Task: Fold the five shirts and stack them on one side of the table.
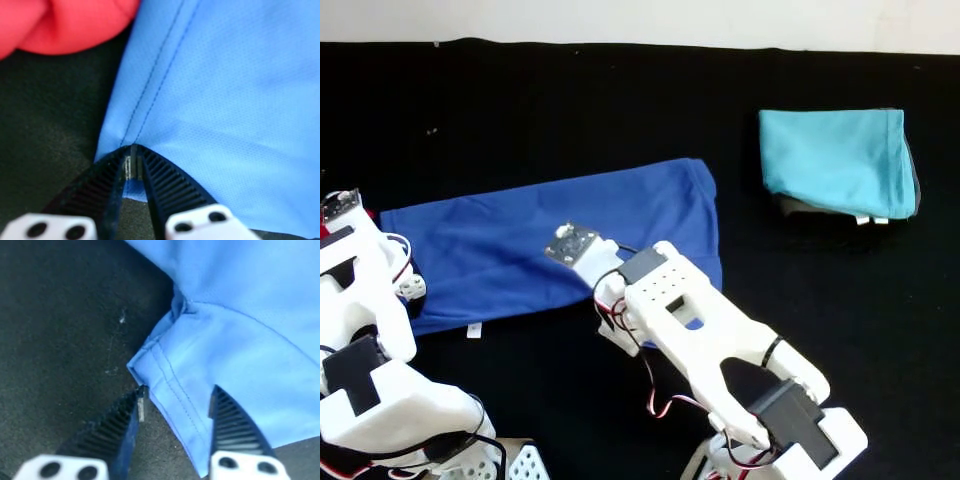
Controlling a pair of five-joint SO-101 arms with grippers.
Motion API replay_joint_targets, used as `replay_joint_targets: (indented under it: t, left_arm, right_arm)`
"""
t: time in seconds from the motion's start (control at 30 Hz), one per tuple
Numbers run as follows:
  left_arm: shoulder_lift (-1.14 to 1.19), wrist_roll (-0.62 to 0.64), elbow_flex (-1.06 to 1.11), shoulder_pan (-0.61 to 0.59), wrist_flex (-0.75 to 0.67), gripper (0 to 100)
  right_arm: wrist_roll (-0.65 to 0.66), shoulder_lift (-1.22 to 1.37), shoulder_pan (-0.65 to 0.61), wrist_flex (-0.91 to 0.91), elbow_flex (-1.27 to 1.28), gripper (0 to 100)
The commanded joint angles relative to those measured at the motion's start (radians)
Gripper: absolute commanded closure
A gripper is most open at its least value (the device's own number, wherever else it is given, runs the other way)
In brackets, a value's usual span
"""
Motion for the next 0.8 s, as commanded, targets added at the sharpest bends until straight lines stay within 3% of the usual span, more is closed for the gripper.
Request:
replay_joint_targets:
  t: [0.0, 0.33, 0.57, 0.63, 0.73, 0.77]
  left_arm:
    - [0.007, 0.011, 0.004, -0.001, -0.040, 99]
    - [0.007, 0.011, 0.004, -0.001, -0.041, 99]
    - [0.007, 0.011, 0.004, -0.001, -0.041, 99]
    - [0.007, 0.011, 0.004, -0.001, -0.041, 99]
    - [0.007, 0.011, 0.004, -0.001, -0.041, 99]
    - [0.007, 0.011, 0.004, -0.001, -0.041, 99]
  right_arm:
    - [0.097, -0.027, -0.007, 0.062, -0.002, 78.3]
    - [0.204, 0.110, 0.116, 0.107, -0.004, 78.2]
    - [0.210, 0.268, 0.151, -0.033, -0.013, 78.3]
    - [0.209, 0.289, 0.177, -0.067, -0.016, 82.4]
    - [0.207, 0.291, 0.208, -0.085, -0.015, 99.8]
    - [0.206, 0.291, 0.217, -0.084, -0.016, 98.5]
